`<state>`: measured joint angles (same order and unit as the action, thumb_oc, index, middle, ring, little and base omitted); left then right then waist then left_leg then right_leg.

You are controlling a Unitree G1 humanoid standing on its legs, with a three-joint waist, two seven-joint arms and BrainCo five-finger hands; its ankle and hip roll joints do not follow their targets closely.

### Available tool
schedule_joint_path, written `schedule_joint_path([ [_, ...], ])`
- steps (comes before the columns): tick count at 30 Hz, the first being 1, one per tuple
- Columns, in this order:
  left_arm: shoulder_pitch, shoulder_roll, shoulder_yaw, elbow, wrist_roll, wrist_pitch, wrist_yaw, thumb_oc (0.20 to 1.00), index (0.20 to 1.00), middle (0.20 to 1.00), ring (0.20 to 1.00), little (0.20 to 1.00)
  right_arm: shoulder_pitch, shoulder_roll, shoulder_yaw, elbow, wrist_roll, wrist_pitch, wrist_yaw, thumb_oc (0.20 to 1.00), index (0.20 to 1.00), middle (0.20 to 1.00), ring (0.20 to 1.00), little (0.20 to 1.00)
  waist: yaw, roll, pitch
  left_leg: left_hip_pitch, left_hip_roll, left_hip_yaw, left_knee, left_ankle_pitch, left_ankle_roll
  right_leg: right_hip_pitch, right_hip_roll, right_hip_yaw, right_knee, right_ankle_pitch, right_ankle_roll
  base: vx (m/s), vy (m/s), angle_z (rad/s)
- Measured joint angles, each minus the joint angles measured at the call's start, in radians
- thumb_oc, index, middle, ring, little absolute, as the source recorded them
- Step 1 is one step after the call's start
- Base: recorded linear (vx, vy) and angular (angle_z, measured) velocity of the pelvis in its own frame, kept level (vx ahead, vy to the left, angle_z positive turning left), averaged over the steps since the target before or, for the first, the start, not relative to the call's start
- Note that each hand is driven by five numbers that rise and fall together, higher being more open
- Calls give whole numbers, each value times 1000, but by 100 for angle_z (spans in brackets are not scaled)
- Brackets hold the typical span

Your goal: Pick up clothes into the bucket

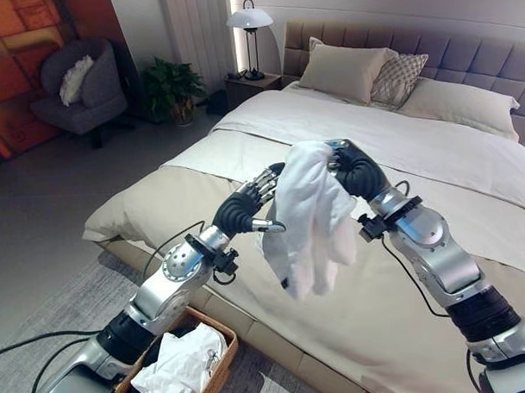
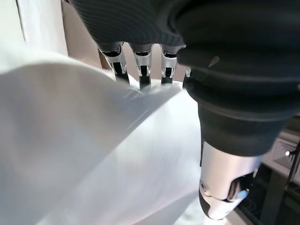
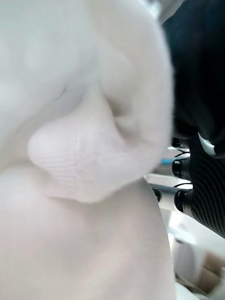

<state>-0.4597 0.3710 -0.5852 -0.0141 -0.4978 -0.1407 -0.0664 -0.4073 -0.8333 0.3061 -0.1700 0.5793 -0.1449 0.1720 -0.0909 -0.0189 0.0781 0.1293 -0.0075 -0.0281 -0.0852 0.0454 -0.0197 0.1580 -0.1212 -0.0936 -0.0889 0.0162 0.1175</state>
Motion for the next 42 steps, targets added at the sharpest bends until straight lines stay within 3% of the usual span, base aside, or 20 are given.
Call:
schedule_joint_path([
  [23,-61,-96,-22,100,52,0,60,1000,1000,1000,1000,1000,-22,62,22,-84,2,1,18,200,200,200,200,200,-9,14,19,1,-2,26,2,-2,-1,-22,-4,31,16,-2,3,-1,1,-3],
  [24,-61,-96,-22,100,52,0,59,539,539,539,539,539,-22,63,22,-84,2,1,17,200,200,200,200,200,-8,14,20,1,-2,26,3,-2,-1,-22,-3,31,17,-2,3,0,0,0],
  [25,-61,-96,-22,100,52,0,58,438,438,438,438,438,-22,63,22,-84,2,1,17,200,200,200,200,200,-7,14,20,1,-2,26,2,-2,-1,-21,-3,31,16,-2,3,0,0,0],
  [26,-62,-95,-22,100,52,0,55,200,200,200,200,200,-22,63,22,-84,2,1,15,200,200,200,200,200,-7,15,20,1,-1,26,3,-2,-1,-22,-2,31,17,-2,2,0,0,0],
  [42,-76,-36,-26,71,136,-2,8,200,200,200,200,200,-22,69,7,-92,1,-2,4,200,200,200,200,200,-5,15,19,3,-2,25,4,-2,-1,-19,-3,32,17,-2,2,0,0,0],
])
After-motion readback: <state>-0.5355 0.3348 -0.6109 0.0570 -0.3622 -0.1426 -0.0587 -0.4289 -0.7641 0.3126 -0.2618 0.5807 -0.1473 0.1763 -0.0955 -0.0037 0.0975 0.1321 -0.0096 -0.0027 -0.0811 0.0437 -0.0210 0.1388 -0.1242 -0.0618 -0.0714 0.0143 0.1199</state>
